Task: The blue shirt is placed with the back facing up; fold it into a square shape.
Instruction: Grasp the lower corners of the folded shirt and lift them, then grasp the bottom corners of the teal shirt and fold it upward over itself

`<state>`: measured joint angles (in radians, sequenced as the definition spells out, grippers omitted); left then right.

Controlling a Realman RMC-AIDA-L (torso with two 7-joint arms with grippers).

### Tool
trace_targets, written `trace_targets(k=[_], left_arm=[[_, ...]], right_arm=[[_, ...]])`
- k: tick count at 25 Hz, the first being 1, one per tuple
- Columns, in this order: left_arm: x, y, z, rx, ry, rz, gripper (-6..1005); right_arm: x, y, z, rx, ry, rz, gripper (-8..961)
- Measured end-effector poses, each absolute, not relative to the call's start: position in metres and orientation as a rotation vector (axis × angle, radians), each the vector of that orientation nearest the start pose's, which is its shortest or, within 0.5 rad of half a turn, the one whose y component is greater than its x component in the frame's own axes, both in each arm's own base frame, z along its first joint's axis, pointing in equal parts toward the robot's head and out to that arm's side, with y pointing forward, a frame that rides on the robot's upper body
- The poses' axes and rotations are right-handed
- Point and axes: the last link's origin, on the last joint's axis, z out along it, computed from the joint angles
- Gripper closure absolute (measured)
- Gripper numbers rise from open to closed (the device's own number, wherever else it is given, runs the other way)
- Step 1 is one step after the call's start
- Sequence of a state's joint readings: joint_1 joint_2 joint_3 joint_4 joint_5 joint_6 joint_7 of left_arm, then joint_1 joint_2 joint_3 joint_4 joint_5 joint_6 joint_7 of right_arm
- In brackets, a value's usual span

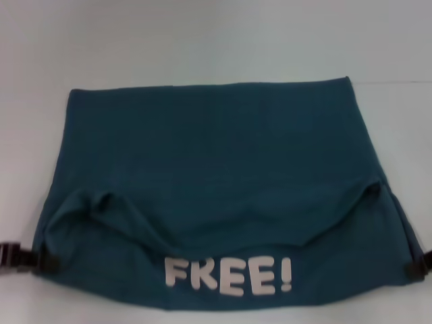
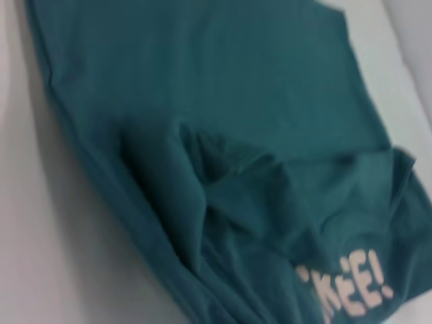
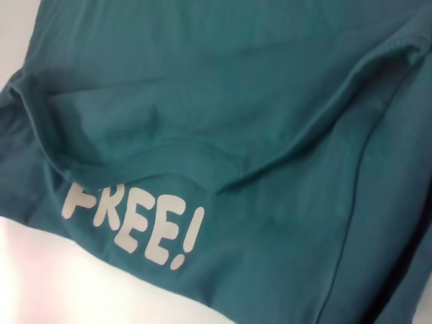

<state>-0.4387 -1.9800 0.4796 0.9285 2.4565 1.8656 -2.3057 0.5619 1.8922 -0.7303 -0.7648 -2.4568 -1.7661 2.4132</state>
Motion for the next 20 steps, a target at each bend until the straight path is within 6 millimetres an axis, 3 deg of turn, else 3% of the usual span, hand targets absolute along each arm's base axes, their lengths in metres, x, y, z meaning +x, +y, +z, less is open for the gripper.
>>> trace_targets(k=[13, 16, 20], left_arm=[[-0.325, 0.266, 0.089, -2.363, -1.948, -0.294, 893], [-0.318, 0.278, 0.099, -2.357, -1.911, -0.384, 889], [-0.305, 0.312, 0.110, -2.313, -1.861, -0.501, 885]], right_arm=[[0.313, 0.304, 0.068, -2.409, 1.975, 0.021, 891], [0.304, 0.316, 0.080, -2.398, 1.934, 0.183, 889], [0.293, 0.345, 0.099, -2.295, 1.857, 0.449, 887]])
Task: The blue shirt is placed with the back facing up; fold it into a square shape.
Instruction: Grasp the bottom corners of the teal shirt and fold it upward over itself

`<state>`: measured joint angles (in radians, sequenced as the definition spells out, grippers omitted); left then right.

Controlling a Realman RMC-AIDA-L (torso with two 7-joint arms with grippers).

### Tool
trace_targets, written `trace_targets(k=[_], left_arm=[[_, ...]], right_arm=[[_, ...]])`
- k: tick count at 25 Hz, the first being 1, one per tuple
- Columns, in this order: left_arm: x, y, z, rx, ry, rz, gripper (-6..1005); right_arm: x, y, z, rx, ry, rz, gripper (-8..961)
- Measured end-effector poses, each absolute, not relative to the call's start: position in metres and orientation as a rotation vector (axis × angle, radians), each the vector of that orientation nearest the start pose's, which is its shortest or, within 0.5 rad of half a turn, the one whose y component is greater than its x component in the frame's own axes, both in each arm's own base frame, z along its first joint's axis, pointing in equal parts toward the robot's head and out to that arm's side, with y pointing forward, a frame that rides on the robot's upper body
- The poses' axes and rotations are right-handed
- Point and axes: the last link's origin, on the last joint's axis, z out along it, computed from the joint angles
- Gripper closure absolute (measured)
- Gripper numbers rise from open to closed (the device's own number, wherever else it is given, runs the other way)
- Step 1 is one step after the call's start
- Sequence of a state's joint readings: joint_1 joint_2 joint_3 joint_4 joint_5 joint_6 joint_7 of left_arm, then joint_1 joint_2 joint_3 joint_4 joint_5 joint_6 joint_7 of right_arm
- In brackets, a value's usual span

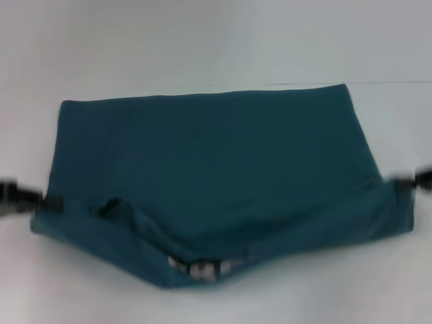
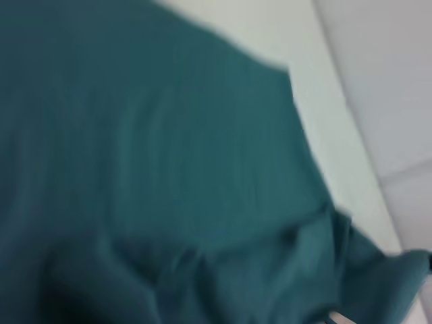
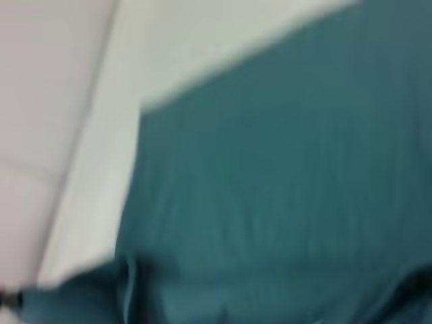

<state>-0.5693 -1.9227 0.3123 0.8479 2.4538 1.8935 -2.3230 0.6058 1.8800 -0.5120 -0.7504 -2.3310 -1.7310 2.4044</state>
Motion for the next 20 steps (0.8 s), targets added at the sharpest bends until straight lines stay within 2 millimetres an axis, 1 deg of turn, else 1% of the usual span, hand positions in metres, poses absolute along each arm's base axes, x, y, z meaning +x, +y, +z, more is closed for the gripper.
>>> trace_targets(k=[2, 4, 6, 7, 8, 9, 13, 16, 18, 20], left_arm=[[-0.301, 0.332, 0.113, -2.230, -1.875, -0.531, 883], [-0.300, 0.348, 0.113, -2.146, -1.887, -0.548, 881], [-0.299, 0.363, 0.112, -2.072, -1.887, -0.567, 878], [-0.298, 0.369, 0.111, -2.046, -1.882, -0.576, 877], [-0.297, 0.375, 0.108, -2.026, -1.877, -0.585, 876], [-0.296, 0.381, 0.106, -2.006, -1.870, -0.595, 875], [-0.298, 0.400, 0.094, -1.923, -1.855, -0.610, 871], [-0.297, 0.410, 0.085, -1.875, -1.839, -0.604, 868], [-0.296, 0.415, 0.083, -1.851, -1.824, -0.609, 865], [-0.294, 0.421, 0.082, -1.828, -1.801, -0.616, 863]], right_arm=[[0.291, 0.361, 0.104, -2.213, 1.829, 0.544, 886], [0.292, 0.375, 0.104, -2.133, 1.809, 0.597, 885], [0.292, 0.387, 0.101, -2.075, 1.796, 0.625, 884], [0.292, 0.396, 0.095, -2.030, 1.778, 0.641, 883], [0.292, 0.396, 0.095, -2.030, 1.778, 0.641, 882], [0.292, 0.402, 0.091, -2.008, 1.763, 0.646, 882], [0.284, 0.417, 0.074, -1.978, 1.704, 0.632, 880], [0.277, 0.430, 0.062, -1.957, 1.636, 0.586, 878], [0.272, 0.439, 0.057, -1.940, 1.592, 0.557, 877], [0.269, 0.447, 0.056, -1.914, 1.559, 0.554, 876]])
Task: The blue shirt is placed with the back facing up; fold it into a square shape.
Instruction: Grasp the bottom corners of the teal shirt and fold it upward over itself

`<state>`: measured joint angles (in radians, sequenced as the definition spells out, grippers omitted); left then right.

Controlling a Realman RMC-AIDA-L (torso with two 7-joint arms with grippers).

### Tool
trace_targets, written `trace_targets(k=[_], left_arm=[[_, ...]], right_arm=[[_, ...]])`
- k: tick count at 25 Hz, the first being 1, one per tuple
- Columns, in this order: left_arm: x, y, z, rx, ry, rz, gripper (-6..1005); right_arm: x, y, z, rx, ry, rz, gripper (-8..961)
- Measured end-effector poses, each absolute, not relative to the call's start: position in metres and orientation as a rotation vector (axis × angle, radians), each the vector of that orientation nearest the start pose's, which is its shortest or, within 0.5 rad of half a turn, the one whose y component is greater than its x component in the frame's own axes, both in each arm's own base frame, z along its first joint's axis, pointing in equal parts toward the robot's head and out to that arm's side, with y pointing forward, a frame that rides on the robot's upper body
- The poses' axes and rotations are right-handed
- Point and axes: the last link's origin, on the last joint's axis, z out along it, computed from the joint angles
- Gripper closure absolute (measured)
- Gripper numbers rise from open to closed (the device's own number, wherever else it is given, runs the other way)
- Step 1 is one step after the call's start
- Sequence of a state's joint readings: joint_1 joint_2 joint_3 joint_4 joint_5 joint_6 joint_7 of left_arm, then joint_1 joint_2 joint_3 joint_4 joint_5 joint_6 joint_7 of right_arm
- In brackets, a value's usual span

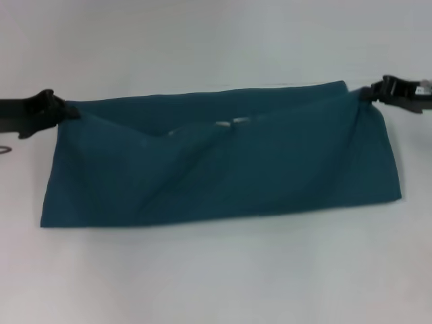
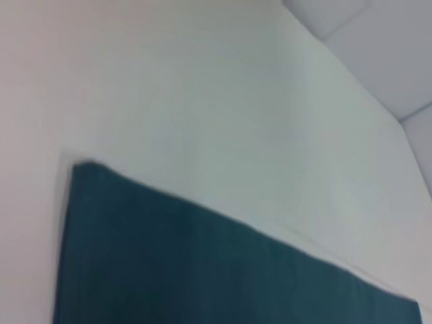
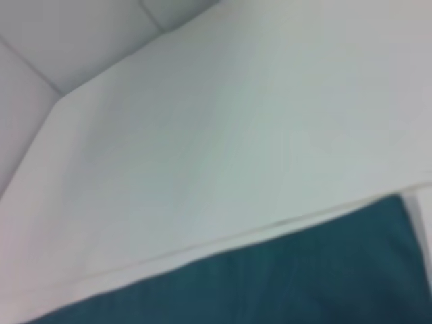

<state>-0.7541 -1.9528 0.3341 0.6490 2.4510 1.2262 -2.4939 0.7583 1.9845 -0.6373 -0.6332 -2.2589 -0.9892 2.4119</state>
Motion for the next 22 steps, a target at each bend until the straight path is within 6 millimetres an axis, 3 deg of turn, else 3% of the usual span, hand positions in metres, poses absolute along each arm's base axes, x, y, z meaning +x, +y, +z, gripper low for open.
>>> trace_targets(k=[6, 13, 22], left_arm=[[-0.292, 0.434, 0.085, -1.756, -1.763, -0.636, 857], [-0.296, 0.444, 0.081, -1.648, -1.730, -0.655, 849], [-0.293, 0.453, 0.082, -1.607, -1.696, -0.666, 839]], right_arm=[[0.251, 0.466, 0.055, -1.884, 1.468, 0.566, 872], [0.248, 0.478, 0.044, -1.833, 1.413, 0.522, 868], [0.241, 0.487, 0.047, -1.802, 1.371, 0.530, 863]])
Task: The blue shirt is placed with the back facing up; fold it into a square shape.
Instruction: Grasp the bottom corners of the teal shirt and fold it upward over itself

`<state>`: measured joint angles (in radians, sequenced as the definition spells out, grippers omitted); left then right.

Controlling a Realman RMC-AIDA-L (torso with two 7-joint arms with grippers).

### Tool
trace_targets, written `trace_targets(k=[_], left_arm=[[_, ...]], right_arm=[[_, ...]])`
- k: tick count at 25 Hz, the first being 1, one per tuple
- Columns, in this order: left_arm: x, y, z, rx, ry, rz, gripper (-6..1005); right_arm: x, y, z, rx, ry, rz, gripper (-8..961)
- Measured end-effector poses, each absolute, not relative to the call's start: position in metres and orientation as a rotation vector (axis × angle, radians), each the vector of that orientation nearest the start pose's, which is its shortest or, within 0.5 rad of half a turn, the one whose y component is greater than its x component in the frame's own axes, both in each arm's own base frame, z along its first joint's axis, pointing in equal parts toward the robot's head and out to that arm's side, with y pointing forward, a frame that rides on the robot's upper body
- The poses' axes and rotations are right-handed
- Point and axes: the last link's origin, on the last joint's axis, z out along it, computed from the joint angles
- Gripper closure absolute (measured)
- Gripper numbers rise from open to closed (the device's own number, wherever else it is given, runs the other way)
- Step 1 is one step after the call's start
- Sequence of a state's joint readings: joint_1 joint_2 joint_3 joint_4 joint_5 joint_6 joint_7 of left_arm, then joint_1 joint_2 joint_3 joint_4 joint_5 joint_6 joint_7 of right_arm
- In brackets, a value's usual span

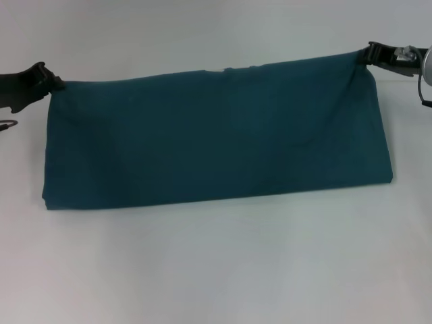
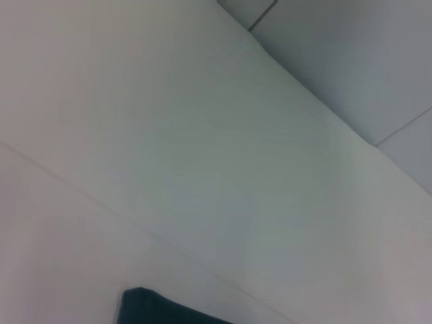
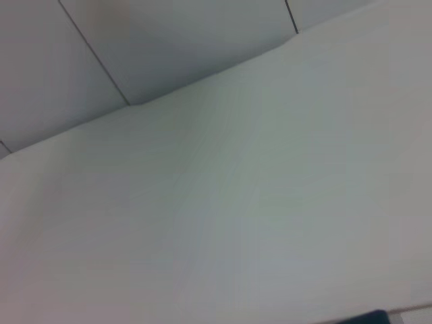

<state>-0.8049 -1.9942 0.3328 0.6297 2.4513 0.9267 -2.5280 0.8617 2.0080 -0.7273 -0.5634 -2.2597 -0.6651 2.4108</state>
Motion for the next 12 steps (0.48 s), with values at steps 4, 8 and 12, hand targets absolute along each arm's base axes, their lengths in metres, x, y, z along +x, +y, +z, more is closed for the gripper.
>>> trace_targets(k=[4, 8, 12], left_arm=[[-0.2930, 0.4539, 0.0826, -1.602, -1.692, -0.667, 835], [-0.2934, 0.4542, 0.0827, -1.598, -1.690, -0.667, 830], [-0.2934, 0.4542, 0.0825, -1.598, -1.690, -0.667, 826]], right_arm=[[0.2353, 0.4910, 0.0447, -1.812, 1.350, 0.524, 861], [0.2322, 0.4932, 0.0389, -1.819, 1.331, 0.499, 859], [0.2325, 0.4938, 0.0368, -1.815, 1.331, 0.493, 856]])
